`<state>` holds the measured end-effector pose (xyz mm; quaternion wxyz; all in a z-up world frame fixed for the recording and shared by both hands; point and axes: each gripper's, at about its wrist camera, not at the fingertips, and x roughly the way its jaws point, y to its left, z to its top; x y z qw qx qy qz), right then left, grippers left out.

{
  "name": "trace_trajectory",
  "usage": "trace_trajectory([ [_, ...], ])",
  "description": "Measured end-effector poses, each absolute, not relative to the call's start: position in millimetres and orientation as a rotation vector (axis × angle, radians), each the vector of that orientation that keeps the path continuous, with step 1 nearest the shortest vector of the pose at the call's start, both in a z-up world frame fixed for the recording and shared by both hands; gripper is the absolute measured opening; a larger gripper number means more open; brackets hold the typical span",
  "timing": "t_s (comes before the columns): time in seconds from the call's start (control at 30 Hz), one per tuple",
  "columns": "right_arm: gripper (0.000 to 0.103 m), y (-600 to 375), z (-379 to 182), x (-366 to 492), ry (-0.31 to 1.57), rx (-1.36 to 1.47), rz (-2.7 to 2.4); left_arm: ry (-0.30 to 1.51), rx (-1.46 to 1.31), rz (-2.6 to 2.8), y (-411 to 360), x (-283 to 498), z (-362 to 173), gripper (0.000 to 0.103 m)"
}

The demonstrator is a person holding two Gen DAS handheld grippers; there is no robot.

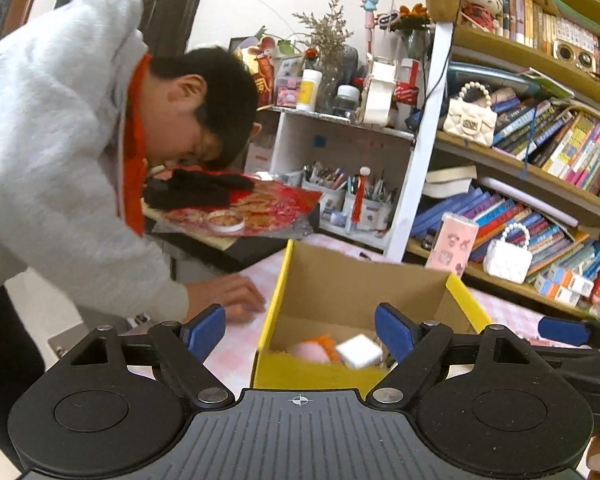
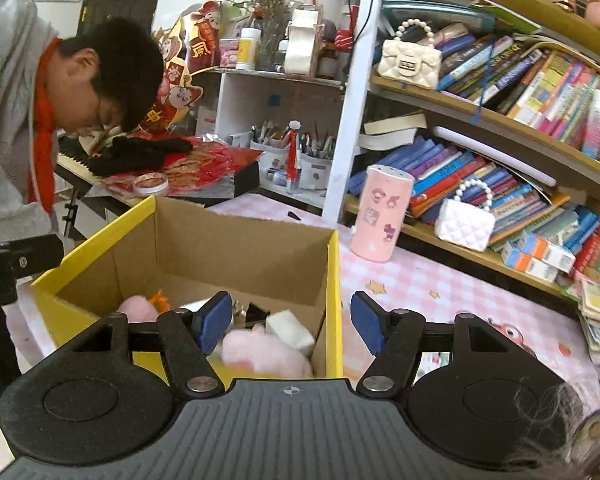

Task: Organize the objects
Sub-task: 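Withdraw both open tools from the box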

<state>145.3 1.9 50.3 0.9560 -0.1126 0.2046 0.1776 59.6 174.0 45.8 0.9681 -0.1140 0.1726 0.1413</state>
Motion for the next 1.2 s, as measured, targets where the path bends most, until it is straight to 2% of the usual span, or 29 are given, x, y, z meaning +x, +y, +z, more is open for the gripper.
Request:
trace_trajectory([
  [0.17, 0.064, -3, 39, 110, 0.449, -0.24, 0.331, 0.395, -0.189, 0.277, 167, 32, 36, 0.084],
  [0.53, 0.065, -4, -6, 47, 0.666, -0.227, 0.33, 0.543, -0.096, 0.21, 147, -11, 14, 0.084],
  [0.73, 0.066, -7, -17, 27, 0.716, -0.212, 0.317, 0.603, -0.08, 0.192, 141, -26, 2, 0.088],
  [0.93, 0.071, -19, -21, 10, 0.729, -0.194, 0.27, 0.626, -0.074, 0.157, 134, -36, 0, 0.088],
  [1.2, 0.071, -43, -29, -5, 0.783, -0.135, 0.162, 0.65, -0.032, 0.086, 117, -46, -6, 0.089],
])
